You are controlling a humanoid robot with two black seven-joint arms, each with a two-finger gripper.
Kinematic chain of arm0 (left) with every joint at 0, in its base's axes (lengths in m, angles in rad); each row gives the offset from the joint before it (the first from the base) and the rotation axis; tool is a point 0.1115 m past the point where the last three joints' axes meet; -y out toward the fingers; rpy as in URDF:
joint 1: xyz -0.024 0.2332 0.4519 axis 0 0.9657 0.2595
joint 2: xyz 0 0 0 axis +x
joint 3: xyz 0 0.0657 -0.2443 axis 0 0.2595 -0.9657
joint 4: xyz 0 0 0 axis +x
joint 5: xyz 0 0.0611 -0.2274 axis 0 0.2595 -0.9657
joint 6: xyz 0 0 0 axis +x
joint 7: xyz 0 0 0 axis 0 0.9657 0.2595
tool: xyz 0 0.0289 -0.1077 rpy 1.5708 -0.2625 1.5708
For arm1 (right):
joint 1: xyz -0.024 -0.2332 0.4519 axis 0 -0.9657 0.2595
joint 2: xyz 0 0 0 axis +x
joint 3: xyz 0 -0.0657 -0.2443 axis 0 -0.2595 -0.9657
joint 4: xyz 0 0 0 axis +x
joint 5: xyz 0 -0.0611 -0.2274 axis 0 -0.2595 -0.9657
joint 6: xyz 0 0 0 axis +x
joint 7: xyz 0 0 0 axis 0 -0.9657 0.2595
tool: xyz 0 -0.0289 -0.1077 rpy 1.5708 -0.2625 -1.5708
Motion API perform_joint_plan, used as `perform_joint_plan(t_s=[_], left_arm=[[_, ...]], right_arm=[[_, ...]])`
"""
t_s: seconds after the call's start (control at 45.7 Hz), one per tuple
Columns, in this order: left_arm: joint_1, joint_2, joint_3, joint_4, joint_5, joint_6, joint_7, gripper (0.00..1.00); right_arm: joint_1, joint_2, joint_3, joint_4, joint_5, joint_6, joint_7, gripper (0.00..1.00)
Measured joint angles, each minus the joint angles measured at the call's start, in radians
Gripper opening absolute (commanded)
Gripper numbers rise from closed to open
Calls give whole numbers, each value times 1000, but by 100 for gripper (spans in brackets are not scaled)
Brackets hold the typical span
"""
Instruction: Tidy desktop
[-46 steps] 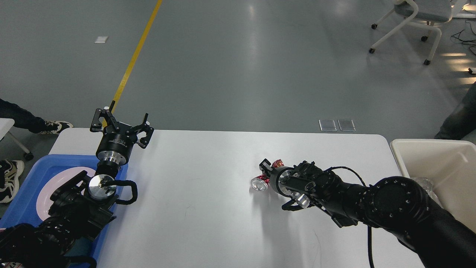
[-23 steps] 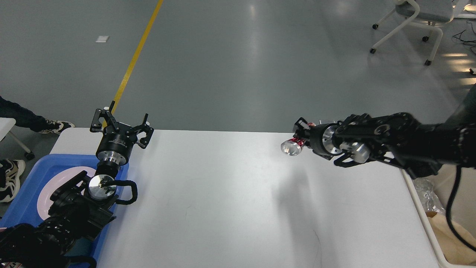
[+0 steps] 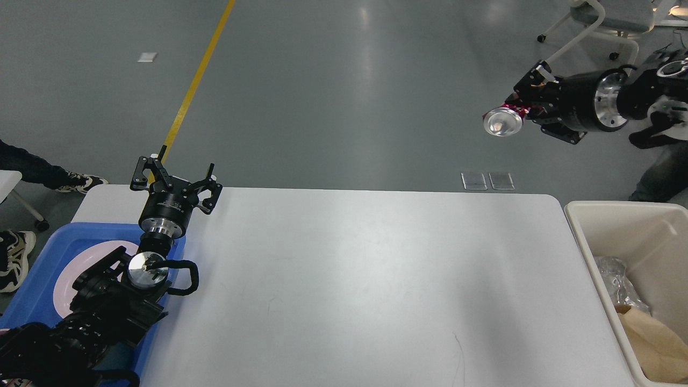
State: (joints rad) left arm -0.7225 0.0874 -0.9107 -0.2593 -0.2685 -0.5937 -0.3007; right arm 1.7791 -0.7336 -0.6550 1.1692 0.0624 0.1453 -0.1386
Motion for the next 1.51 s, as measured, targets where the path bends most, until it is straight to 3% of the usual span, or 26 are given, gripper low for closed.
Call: perform_joint_plan(t_s=[0.197, 0.372, 0.504, 0.635, 0.679, 0.701, 0.832, 1.16, 1.314, 1.511], left_arm=[[0, 0, 0, 0, 0, 0, 0, 97], [0, 0, 0, 1, 0, 0, 0, 97], [0, 0, 0, 1, 0, 0, 0, 97], [0, 0, 0, 1, 0, 0, 0, 97], [0, 0, 0, 0, 0, 0, 0, 97], [0, 0, 0, 0, 0, 0, 0, 97], [0, 0, -1, 0, 0, 0, 0, 97], [0, 0, -1, 0, 0, 0, 0, 97], [0, 0, -1, 0, 0, 0, 0, 96], [0, 0, -1, 1, 0, 0, 0, 97]], right_arm=[[-209, -68, -53, -180, 0, -137, 7, 9], [-467, -72, -15, -406, 2, -166, 13, 21], [-616, -68, 74, -494, 1, -170, 13, 58], [-740, -19, 108, -622, -2, -172, 13, 77], [-780, 12, 109, -670, -2, -172, 13, 96], [-797, 25, 109, -691, -2, -172, 13, 100], [-879, 93, 113, -778, -3, -173, 12, 100], [-916, 132, 155, -800, -1, -165, 9, 100], [-865, 153, 311, -805, -1, -165, 15, 100], [-828, 184, 780, -794, -1, -162, 52, 100]])
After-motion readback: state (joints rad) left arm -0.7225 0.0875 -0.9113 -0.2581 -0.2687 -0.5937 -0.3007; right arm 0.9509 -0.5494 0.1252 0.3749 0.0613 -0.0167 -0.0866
